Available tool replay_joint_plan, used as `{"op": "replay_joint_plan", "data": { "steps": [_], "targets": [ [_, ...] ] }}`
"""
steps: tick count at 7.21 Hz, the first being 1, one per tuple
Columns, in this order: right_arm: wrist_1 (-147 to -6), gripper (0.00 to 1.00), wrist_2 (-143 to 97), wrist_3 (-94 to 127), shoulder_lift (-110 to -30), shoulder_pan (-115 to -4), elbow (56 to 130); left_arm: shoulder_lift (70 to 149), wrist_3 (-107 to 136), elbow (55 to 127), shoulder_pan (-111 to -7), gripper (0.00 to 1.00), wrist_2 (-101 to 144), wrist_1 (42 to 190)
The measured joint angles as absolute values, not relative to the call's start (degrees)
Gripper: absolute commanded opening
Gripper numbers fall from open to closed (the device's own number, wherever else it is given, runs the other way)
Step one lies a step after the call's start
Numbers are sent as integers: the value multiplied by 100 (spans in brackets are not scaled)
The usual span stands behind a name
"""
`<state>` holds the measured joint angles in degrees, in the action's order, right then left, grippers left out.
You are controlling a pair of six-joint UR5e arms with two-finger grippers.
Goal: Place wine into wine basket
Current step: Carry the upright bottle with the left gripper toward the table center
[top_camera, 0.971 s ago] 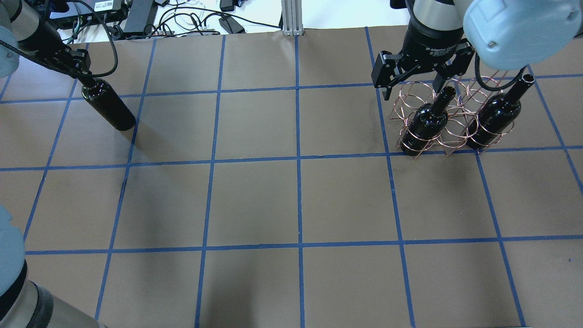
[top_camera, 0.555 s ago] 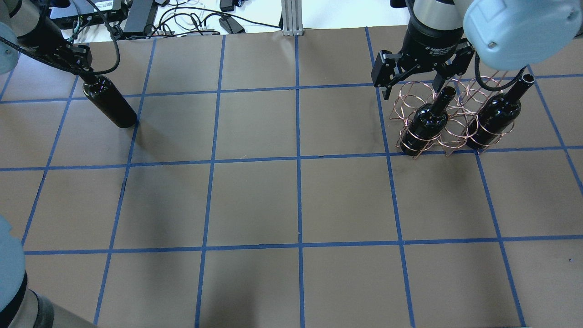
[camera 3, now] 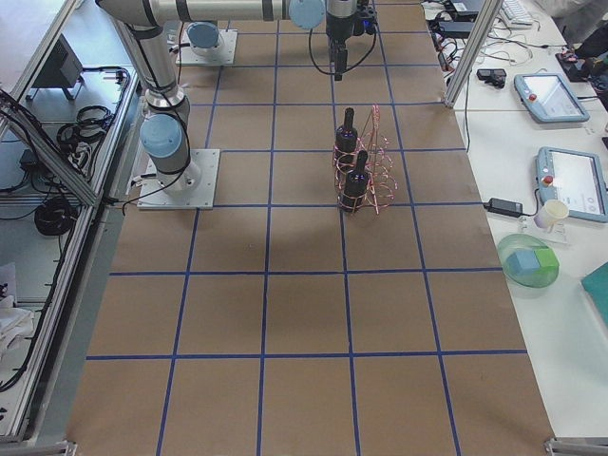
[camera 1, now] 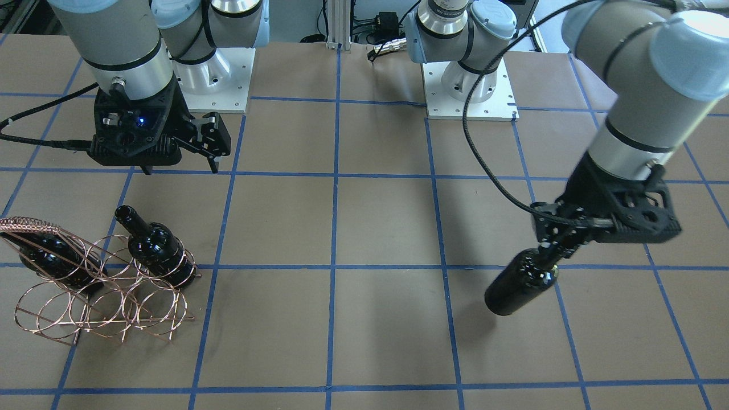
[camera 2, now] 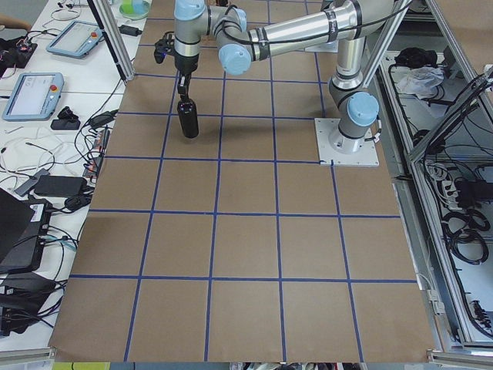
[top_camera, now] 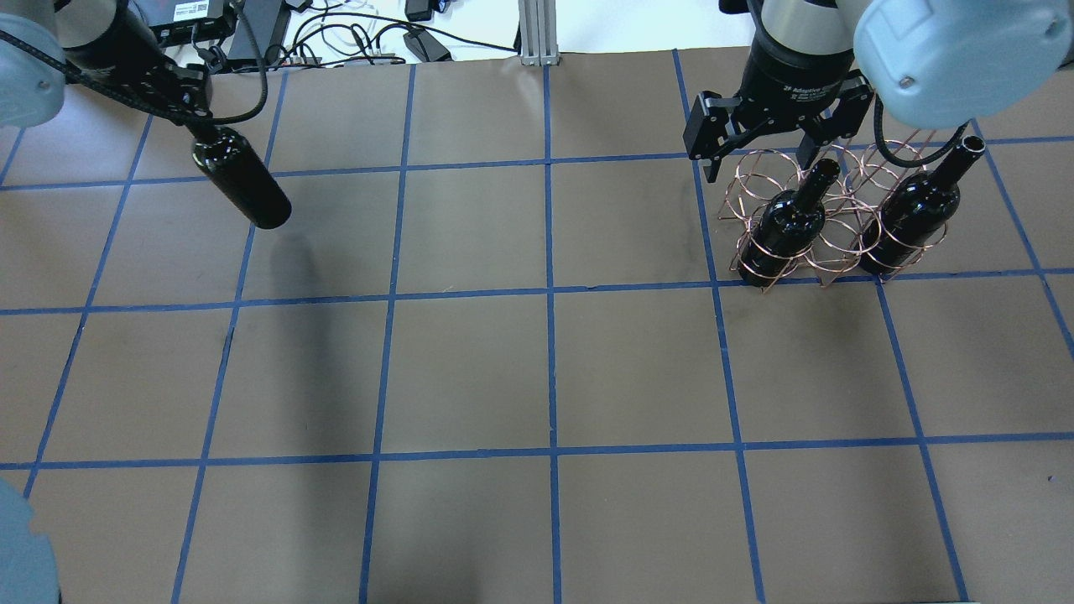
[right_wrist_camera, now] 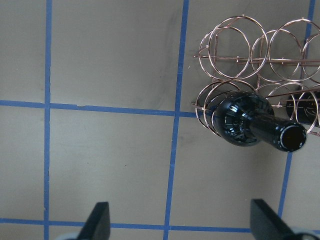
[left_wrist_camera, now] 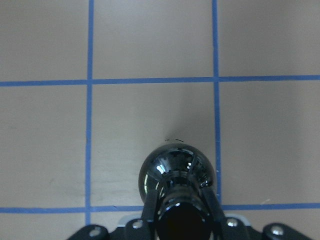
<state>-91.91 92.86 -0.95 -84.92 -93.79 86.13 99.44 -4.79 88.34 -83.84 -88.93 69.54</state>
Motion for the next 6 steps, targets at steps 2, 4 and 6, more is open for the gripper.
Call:
{"op": "replay_joint_plan", "data": {
  "steps": [2, 4, 6],
  "targets": [
    [-9180, 100, 9290, -131, -8536, -9374, 8613, 9445, 1150, 9178, -9354, 16, -9000, 7014],
    [-9174, 100, 9245, -133, -8568, -9382, 8618, 9220, 2698, 9444, -10548, 16, -9553, 7120],
    [-9165, 100, 9223, -92, -8574, -9398, 8622, 9256, 3489, 9587, -11256, 16, -9751, 7229]
  ]
}}
